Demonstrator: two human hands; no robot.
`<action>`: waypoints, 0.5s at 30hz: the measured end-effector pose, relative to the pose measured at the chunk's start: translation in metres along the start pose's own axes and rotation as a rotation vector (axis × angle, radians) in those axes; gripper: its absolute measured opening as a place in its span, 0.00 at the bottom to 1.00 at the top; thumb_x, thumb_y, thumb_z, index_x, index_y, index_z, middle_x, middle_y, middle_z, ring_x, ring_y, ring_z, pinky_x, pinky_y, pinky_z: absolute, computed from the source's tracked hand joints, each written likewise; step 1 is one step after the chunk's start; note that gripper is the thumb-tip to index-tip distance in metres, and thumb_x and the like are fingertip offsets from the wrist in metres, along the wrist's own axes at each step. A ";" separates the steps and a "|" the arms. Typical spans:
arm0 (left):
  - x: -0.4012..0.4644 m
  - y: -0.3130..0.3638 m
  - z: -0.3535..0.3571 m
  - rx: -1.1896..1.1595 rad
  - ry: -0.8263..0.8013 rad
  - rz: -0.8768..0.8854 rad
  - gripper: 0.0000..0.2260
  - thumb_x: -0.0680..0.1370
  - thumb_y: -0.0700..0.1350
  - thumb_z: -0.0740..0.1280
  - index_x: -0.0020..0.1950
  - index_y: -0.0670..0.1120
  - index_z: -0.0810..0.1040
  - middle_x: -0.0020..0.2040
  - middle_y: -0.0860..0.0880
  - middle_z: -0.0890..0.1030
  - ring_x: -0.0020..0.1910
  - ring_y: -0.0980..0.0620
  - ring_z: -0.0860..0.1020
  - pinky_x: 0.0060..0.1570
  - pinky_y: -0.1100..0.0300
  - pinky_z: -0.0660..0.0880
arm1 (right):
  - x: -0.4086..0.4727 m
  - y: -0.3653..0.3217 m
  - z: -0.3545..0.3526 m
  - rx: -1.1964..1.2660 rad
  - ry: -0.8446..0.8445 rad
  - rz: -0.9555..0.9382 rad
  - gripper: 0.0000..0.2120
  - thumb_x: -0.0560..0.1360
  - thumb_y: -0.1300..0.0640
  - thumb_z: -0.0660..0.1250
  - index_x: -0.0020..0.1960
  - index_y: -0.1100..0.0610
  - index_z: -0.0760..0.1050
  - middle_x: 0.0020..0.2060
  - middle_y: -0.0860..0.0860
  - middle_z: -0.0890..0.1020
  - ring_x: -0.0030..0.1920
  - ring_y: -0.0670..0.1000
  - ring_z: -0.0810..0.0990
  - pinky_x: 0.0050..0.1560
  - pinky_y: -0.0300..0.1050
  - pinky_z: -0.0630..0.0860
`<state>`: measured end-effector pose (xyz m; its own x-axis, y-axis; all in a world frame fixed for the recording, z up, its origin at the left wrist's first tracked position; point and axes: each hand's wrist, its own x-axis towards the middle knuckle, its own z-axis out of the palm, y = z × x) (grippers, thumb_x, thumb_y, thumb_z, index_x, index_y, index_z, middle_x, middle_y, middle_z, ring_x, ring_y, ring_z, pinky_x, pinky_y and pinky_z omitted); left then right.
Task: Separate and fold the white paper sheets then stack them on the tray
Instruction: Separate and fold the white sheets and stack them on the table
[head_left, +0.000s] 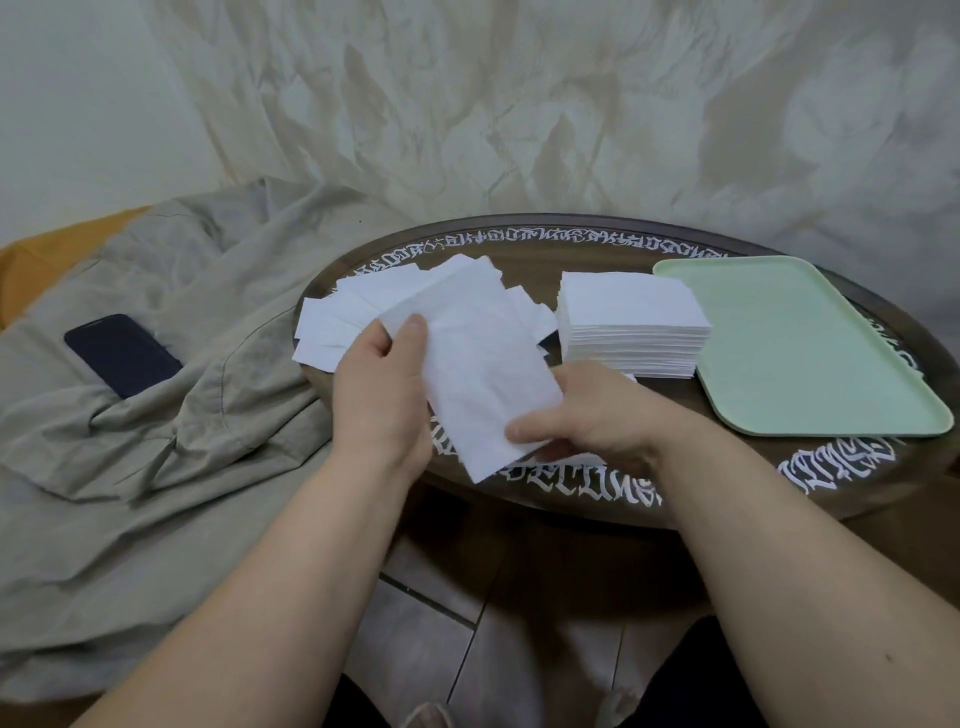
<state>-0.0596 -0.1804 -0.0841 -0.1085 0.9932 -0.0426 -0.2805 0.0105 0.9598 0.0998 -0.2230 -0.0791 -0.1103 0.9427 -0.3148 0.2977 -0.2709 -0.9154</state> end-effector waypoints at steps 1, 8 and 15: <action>0.003 0.000 -0.003 0.003 0.032 -0.008 0.09 0.81 0.38 0.64 0.41 0.46 0.79 0.39 0.51 0.83 0.37 0.54 0.80 0.38 0.58 0.78 | -0.002 0.000 -0.007 0.030 0.043 0.012 0.08 0.70 0.67 0.72 0.46 0.58 0.79 0.42 0.52 0.86 0.42 0.52 0.85 0.48 0.47 0.82; -0.001 -0.032 0.004 0.418 -0.142 -0.090 0.07 0.75 0.38 0.71 0.38 0.44 0.76 0.28 0.52 0.78 0.26 0.55 0.76 0.28 0.64 0.72 | 0.007 0.018 -0.048 0.331 0.519 0.002 0.09 0.72 0.71 0.67 0.43 0.57 0.77 0.44 0.56 0.83 0.42 0.55 0.84 0.42 0.50 0.82; 0.002 -0.059 0.017 0.679 -0.205 -0.145 0.04 0.75 0.42 0.71 0.44 0.42 0.79 0.40 0.46 0.83 0.36 0.50 0.85 0.38 0.57 0.77 | 0.000 0.051 -0.061 -0.005 0.647 0.010 0.15 0.71 0.69 0.66 0.51 0.53 0.79 0.38 0.51 0.81 0.46 0.55 0.82 0.52 0.52 0.79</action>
<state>-0.0266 -0.1768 -0.1361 0.0848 0.9774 -0.1937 0.3833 0.1475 0.9118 0.1727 -0.2250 -0.1101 0.4861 0.8673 -0.1075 0.2999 -0.2811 -0.9116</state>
